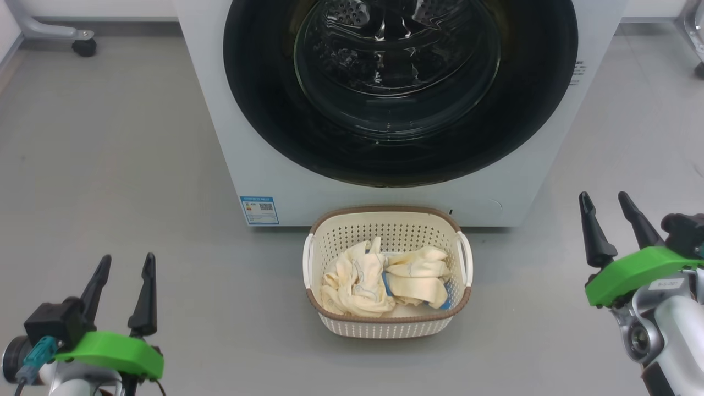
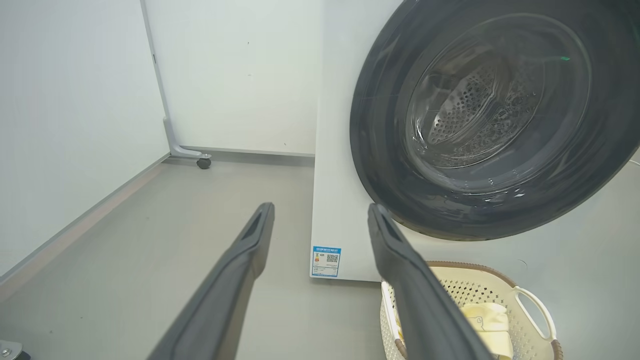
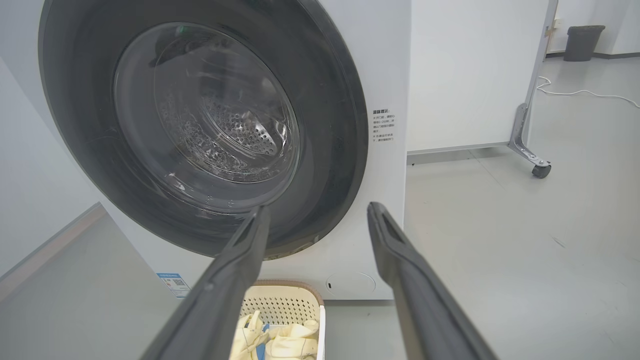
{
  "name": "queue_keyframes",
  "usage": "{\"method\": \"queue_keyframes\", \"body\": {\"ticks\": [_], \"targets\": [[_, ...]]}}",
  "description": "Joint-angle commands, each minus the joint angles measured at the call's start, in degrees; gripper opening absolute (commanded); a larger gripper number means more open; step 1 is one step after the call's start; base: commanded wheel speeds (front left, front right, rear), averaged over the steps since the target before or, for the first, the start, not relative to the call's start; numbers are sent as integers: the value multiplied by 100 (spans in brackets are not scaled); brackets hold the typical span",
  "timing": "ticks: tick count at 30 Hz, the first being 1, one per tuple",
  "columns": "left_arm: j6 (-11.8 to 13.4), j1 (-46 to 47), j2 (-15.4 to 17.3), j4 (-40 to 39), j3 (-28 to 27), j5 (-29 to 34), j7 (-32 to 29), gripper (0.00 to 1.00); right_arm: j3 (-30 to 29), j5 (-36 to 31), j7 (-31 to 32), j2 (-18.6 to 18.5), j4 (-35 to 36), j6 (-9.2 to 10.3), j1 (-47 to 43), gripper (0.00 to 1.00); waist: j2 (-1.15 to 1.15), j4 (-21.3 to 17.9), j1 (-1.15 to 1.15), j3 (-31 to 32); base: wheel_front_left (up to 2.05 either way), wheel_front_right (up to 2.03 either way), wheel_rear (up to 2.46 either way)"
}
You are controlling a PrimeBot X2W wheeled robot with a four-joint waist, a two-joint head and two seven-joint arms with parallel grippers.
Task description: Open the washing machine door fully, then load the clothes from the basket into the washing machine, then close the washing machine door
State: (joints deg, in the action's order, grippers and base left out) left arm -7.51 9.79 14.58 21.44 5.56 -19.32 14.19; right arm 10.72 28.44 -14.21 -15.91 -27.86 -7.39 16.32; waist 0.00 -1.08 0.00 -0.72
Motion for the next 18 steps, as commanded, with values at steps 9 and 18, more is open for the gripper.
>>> {"method": "queue_keyframes", "body": {"ticks": [9, 18], "targets": [[11, 371, 225, -139, -311, 158, 81, 100, -19, -85, -79, -49, 244, -10, 94, 100, 0, 10, 0, -24, 0, 0, 0], [20, 407, 165, -82, -388, 397, 81, 100, -40, -105, -79, -34, 276, -10, 96, 100, 0, 8, 0, -62, 35, 35, -70]]}}
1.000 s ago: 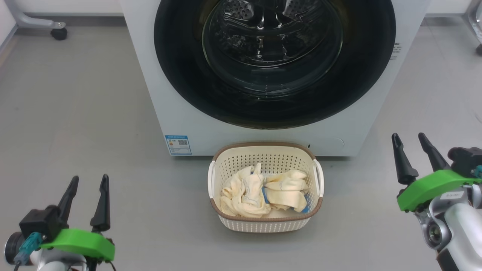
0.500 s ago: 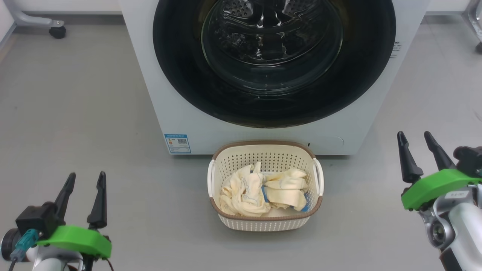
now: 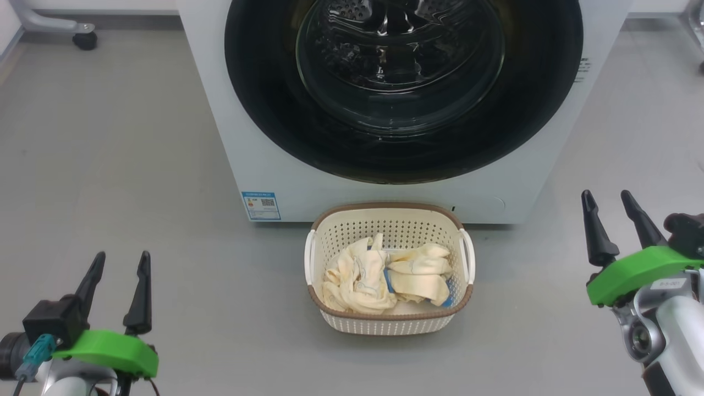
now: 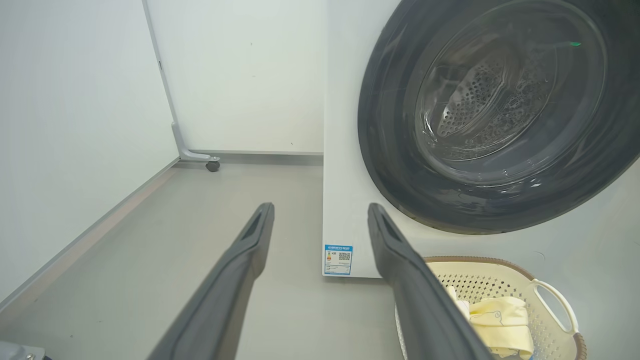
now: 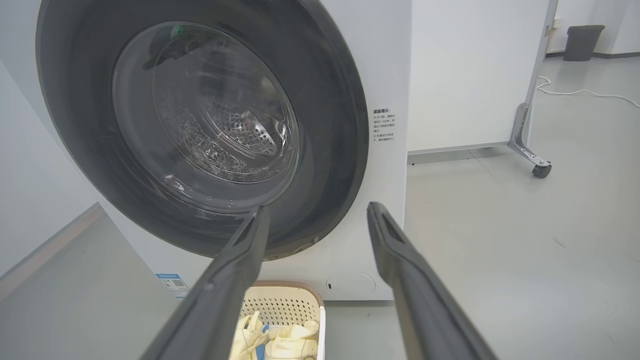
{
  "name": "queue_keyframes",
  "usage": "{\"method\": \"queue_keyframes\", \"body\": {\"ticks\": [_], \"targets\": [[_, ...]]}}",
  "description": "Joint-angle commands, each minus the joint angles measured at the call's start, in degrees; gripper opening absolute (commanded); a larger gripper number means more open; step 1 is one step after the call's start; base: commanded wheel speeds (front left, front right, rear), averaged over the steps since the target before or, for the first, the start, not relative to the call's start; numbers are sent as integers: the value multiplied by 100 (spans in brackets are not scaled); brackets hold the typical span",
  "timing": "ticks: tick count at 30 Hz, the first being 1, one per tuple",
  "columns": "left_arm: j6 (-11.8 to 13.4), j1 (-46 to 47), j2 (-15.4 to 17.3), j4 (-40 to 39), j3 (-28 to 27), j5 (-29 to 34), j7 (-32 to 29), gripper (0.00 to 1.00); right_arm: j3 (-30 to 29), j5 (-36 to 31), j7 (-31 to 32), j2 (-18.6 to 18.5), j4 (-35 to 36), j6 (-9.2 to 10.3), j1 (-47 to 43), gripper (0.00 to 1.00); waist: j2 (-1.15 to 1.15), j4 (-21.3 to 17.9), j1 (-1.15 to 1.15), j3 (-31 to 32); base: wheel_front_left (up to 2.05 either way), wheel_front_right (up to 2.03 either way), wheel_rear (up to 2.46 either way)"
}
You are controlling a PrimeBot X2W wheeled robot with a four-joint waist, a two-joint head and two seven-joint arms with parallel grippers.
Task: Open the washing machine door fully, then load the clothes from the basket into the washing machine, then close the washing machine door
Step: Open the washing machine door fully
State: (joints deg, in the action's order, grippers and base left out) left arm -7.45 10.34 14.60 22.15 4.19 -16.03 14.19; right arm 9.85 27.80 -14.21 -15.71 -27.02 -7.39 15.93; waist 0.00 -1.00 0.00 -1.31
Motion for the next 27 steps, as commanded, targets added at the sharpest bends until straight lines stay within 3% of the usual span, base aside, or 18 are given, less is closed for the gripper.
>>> {"method": "queue_keyframes", "body": {"ticks": [1, 27], "targets": [[14, 355, 162, -160, -260, 84, 81, 100, 47, -42, -79, -54, 197, -10, 139, 100, 0, -4, 0, -15, 75, 75, -149], [-1, 429, 110, -158, -262, 166, 81, 100, 6, -69, -79, 6, 220, -10, 158, 100, 0, -37, 0, -89, 120, 120, -240]]}}
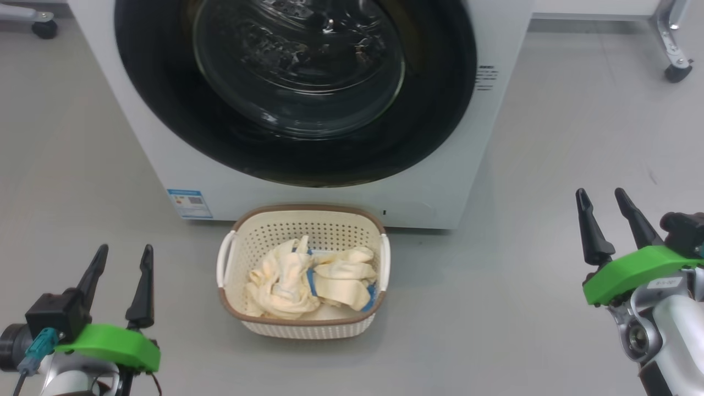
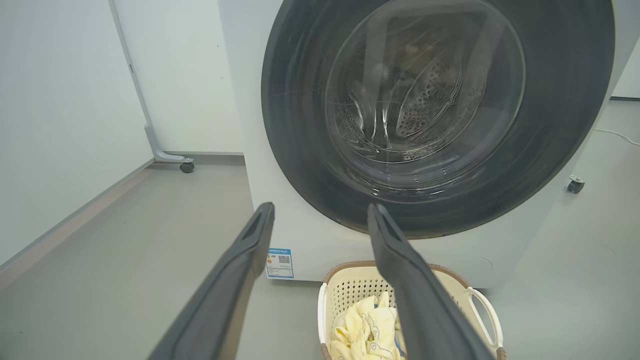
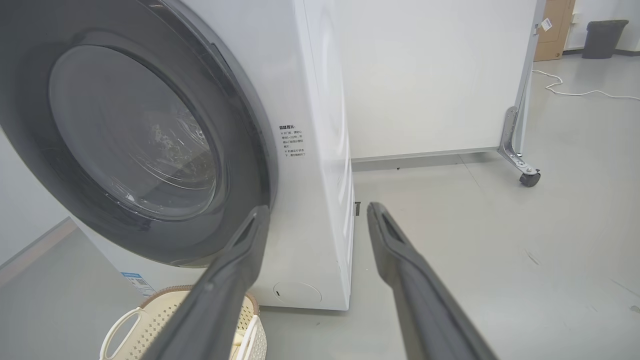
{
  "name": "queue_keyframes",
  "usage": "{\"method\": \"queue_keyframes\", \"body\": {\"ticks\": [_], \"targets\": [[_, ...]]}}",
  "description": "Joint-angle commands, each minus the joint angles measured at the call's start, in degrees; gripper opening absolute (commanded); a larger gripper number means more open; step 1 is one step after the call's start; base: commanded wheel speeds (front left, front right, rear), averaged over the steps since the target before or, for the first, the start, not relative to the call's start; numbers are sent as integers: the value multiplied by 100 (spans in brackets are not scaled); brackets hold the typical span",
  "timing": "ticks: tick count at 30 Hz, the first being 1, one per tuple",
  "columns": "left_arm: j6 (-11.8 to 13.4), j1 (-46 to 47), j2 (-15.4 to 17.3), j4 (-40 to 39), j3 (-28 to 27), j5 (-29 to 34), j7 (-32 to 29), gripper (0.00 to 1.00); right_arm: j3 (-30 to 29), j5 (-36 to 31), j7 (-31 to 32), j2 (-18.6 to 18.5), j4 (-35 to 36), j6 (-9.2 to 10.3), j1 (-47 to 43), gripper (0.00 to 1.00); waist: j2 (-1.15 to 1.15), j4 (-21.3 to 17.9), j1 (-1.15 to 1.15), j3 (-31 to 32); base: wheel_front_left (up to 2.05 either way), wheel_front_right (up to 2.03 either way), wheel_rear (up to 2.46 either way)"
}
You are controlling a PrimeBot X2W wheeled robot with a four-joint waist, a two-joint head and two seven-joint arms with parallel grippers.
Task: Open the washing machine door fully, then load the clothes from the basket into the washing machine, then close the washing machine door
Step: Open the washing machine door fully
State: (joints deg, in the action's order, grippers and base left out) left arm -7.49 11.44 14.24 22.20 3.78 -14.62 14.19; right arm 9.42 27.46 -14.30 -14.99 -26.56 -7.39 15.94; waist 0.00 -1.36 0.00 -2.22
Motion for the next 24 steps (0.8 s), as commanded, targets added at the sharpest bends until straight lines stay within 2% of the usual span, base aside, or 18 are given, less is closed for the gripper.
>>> {"method": "queue_keyframes", "body": {"ticks": [1, 12, 24], "targets": [[2, 319, 132, -166, -206, -13, 81, 100, 47, -34, -70, -63, 174, -10, 157, 100, 0, -4, 0, -2, 123, 123, -246], [1, 326, 203, -245, -84, -315, 81, 100, -14, -11, -70, -42, 178, -10, 142, 100, 0, -4, 0, -32, 84, 84, -169], [0, 295, 113, -297, 55, -364, 81, 100, -116, 16, -70, 38, 158, -10, 159, 100, 0, 66, 0, -81, 9, 9, -18]]}}
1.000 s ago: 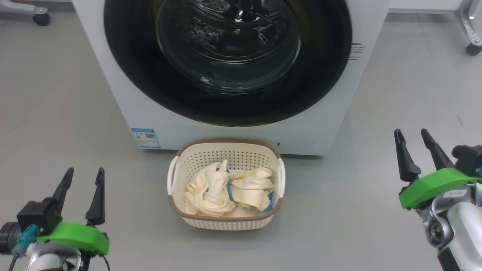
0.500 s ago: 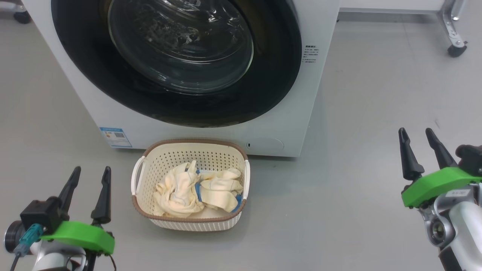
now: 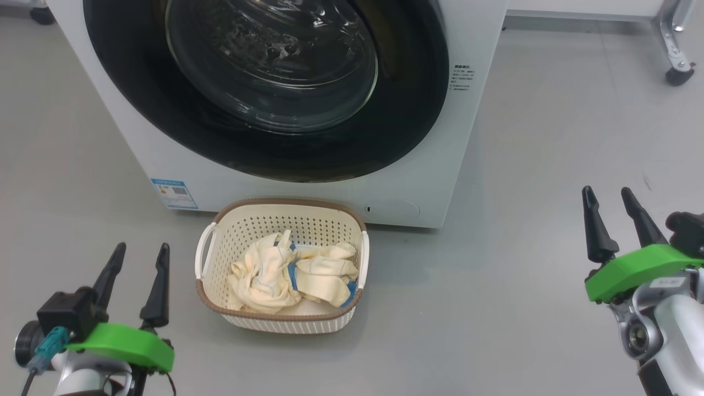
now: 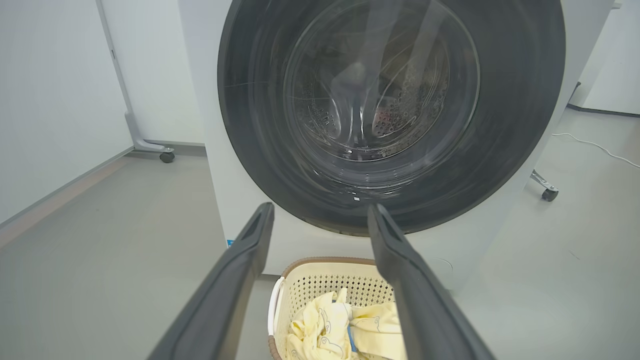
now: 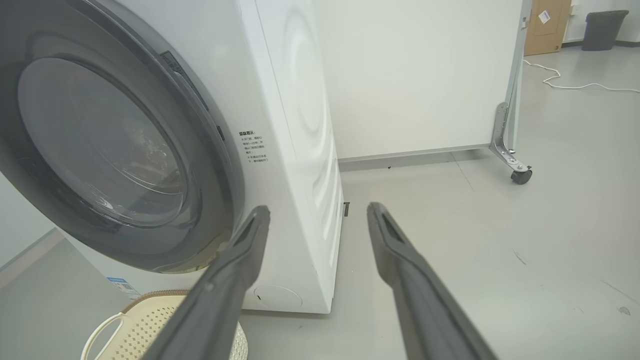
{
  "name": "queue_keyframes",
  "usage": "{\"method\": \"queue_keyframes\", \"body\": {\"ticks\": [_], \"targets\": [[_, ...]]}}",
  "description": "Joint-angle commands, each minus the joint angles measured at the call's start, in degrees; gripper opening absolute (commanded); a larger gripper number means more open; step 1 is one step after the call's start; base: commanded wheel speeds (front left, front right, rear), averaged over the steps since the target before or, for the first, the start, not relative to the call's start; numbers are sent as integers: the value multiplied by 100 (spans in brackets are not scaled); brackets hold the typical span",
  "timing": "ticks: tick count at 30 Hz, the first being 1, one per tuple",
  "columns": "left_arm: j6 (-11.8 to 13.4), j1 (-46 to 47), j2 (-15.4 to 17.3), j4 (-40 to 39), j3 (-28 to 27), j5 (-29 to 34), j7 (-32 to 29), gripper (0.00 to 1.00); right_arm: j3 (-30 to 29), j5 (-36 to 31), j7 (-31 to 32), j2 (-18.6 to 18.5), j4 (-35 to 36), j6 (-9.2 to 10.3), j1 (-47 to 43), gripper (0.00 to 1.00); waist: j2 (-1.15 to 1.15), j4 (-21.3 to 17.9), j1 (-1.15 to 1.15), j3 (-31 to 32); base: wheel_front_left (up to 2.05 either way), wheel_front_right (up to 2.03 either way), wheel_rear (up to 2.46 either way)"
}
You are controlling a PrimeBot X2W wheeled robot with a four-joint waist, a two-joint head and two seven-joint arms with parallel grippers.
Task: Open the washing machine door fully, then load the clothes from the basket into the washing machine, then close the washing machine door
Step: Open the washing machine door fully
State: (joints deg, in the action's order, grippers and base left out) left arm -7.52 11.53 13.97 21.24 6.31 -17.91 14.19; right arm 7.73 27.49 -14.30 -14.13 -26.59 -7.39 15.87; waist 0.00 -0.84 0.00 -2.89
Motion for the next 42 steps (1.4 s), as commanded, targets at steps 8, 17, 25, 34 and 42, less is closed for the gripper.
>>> {"method": "queue_keyframes", "body": {"ticks": [8, 17, 25, 34, 42], "targets": [[4, 196, -34, -236, -139, -96, 81, 100, -17, 304, -70, 69, 164, -10, 393, 45, 0, 85, 0, -130, 0, 0, 0], [4, 207, -230, -284, -124, -127, 81, 100, 196, 1607, -70, 176, 166, -10, 855, 0, 0, 150, 0, -308, 0, 0, 0], [3, 356, -247, -286, 48, -176, 81, 100, 716, 3683, 83, -72, 289, -10, 1400, 0, 0, 276, 0, -545, 0, 0, 0], [3, 579, -240, -245, 261, -256, 81, 100, 1358, 5302, 849, -634, 692, -10, 1961, 0, 0, 417, 0, -824, 0, 0, 0], [3, 778, -242, -223, 464, -331, 81, 100, 1200, 6343, 1669, -979, 823, -10, 2464, 0, 0, 557, 0, -1070, 0, 0, 0]]}}
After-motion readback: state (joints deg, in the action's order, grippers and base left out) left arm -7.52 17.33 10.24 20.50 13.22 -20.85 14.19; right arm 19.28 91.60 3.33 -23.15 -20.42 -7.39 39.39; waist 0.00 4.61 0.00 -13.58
